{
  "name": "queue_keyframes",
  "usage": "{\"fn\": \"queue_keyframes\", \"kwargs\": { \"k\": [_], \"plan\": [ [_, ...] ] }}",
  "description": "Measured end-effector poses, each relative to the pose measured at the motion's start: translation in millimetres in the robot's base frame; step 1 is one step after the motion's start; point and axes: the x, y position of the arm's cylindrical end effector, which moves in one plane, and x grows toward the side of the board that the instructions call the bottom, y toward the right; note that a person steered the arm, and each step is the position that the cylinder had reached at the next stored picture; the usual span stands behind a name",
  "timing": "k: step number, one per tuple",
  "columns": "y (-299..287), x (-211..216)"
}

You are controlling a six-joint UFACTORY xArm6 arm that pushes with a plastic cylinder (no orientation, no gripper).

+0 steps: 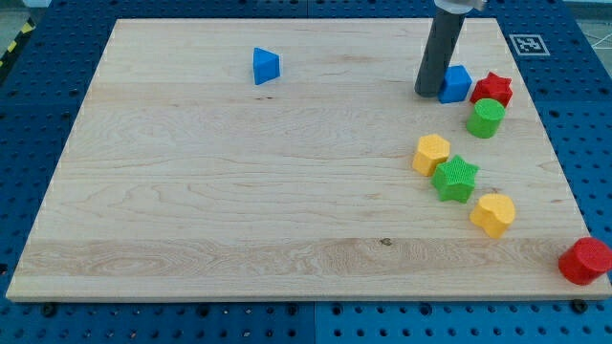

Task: Move blue triangle above the yellow hexagon

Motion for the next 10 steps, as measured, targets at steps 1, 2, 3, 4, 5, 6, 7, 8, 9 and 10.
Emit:
{"fn": "queue_keyframes", "kwargs": {
  "k": [1,2,3,4,5,6,7,8,9,10],
  "plan": [
    [-8,4],
    [-7,11],
    [-37,22],
    [-120,40],
    [-239,24],
    [-329,-24],
    [-335,-77],
    [-286,-82],
    [-219,-43],
    [-150,1]
  ]
}}
